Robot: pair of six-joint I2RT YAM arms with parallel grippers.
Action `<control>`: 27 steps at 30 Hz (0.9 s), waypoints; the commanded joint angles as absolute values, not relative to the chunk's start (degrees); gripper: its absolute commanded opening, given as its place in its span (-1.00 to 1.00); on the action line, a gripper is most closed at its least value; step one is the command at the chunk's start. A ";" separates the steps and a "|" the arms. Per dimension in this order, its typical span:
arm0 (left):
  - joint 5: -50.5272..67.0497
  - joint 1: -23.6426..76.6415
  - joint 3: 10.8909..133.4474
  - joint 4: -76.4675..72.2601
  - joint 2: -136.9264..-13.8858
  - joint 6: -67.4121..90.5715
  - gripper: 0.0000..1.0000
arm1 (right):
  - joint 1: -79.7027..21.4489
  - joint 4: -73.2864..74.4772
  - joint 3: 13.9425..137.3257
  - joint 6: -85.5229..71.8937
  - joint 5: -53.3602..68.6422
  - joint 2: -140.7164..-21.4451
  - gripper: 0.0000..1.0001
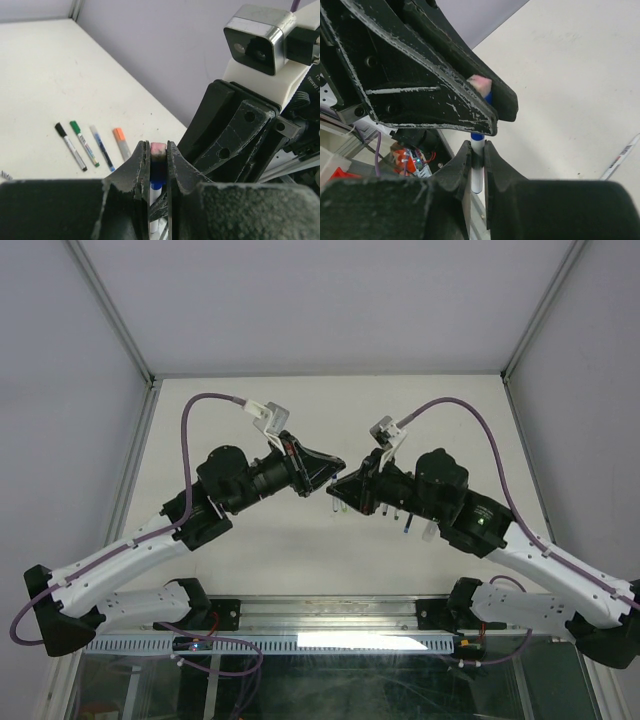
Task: Insert the pens into the pen caps
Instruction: Press the pen cap onto the pen.
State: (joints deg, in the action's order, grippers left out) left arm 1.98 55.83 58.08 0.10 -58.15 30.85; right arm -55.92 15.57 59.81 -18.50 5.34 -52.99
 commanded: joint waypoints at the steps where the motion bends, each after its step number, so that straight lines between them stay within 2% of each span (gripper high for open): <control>1: 13.59 59.41 56.04 9.19 -58.94 34.27 -0.97 | -54.71 -4.68 56.90 -25.17 3.68 -51.72 -1.00; 7: 12.42 59.41 55.47 9.22 -58.10 34.78 -0.76 | -54.66 -5.34 52.19 -27.46 3.03 -49.71 -1.00; 14: 10.44 59.33 56.46 9.15 -57.27 35.54 -0.32 | -54.67 -4.80 46.88 -30.90 5.41 -48.07 -1.00; 20: 7.42 59.29 56.91 9.30 -54.97 35.65 -0.17 | -54.67 -1.70 43.49 -32.76 3.48 -45.35 -1.00; 27: 1.27 57.23 58.73 15.51 -53.71 34.33 0.03 | -54.67 6.85 41.19 -35.29 -4.56 -43.07 -1.00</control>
State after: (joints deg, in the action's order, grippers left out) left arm 3.25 58.46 56.31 12.23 -55.48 34.37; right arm -55.13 3.88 41.41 -32.84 2.94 -44.29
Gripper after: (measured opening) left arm 0.500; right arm 0.115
